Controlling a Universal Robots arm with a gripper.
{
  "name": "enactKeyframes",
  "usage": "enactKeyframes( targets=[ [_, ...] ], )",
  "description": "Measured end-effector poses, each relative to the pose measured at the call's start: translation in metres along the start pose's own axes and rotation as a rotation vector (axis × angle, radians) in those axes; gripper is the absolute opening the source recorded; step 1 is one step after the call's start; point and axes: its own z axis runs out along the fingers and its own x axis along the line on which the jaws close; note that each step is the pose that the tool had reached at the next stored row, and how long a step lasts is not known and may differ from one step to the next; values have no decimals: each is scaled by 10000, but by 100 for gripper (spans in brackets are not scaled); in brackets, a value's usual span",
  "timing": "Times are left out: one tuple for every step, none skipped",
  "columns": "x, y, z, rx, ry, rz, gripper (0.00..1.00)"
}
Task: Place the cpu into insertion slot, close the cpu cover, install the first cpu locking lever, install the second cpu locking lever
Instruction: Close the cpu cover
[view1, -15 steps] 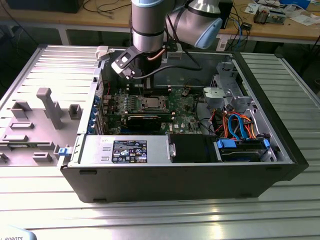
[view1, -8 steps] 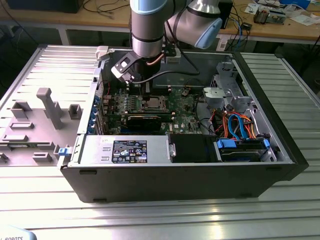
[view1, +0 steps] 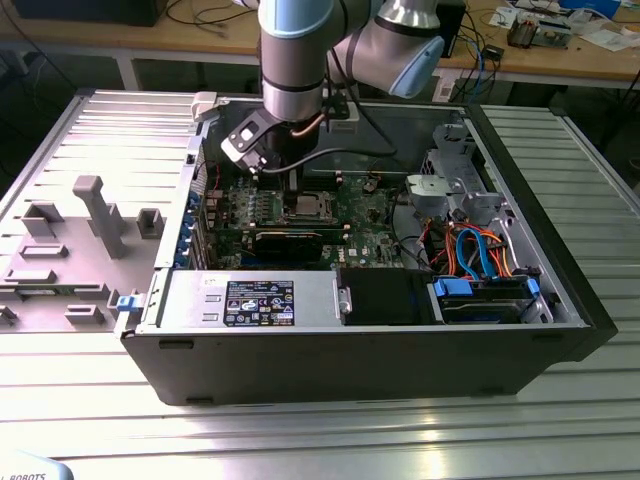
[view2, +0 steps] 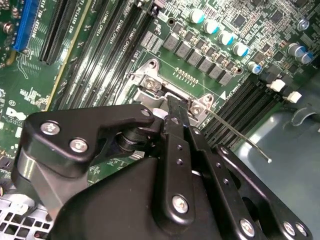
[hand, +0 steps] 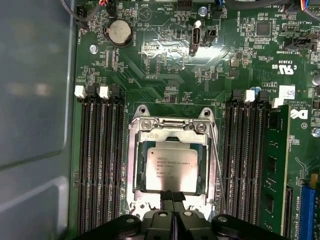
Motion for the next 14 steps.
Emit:
enactKeyframes(
  targets=[
    [0, -3, 10, 0, 0, -1, 11],
    [-1, -5, 20, 0, 1, -1, 11],
    [-1, -8, 34, 1, 0, -2, 11],
    [-2, -10, 40, 3, -5, -2, 11],
    [-3, -13, 45, 5, -7, -3, 11],
    [-3, -14, 52, 7, -8, -2, 11],
    [-3, -14, 60, 6, -6, -2, 11],
    [-3, -14, 61, 3, -4, -1, 11],
    [-2, -14, 57, -1, 1, -1, 11],
    [2, -13, 39, -10, 14, -2, 11],
    [2, -13, 30, -8, 12, -2, 11],
    [0, -16, 20, -1, 3, -1, 11],
    [1, -18, 14, -1, 2, 0, 11],
    [2, -18, 3, -1, 2, -1, 11]
  ],
)
